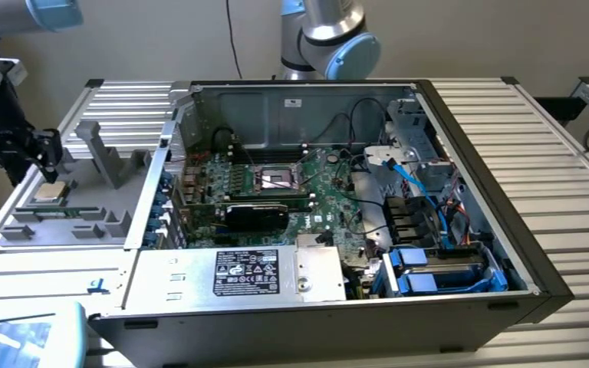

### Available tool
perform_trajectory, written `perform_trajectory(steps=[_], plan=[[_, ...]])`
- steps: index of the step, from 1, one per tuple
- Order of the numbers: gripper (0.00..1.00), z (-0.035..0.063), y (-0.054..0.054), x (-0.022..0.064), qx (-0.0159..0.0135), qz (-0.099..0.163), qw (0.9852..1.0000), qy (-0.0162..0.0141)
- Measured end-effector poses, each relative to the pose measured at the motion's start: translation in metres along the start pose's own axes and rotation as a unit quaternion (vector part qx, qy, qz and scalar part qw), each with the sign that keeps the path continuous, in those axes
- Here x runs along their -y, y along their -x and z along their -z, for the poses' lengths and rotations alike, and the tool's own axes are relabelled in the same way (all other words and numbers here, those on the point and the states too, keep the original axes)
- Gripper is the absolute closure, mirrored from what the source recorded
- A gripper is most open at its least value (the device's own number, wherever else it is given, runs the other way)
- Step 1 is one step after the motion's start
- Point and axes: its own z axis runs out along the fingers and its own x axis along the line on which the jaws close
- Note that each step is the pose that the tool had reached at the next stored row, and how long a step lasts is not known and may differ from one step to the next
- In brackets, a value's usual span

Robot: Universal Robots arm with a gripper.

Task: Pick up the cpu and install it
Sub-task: 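Pick up the cpu and move it towards the insertion slot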

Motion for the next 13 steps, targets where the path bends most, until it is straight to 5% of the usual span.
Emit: perform_trajectory(steps=[13], plan=[[0.42, -0.0185, 0.003, 0.0001, -0.0008, -0.001, 1.0000, 0.0016]])
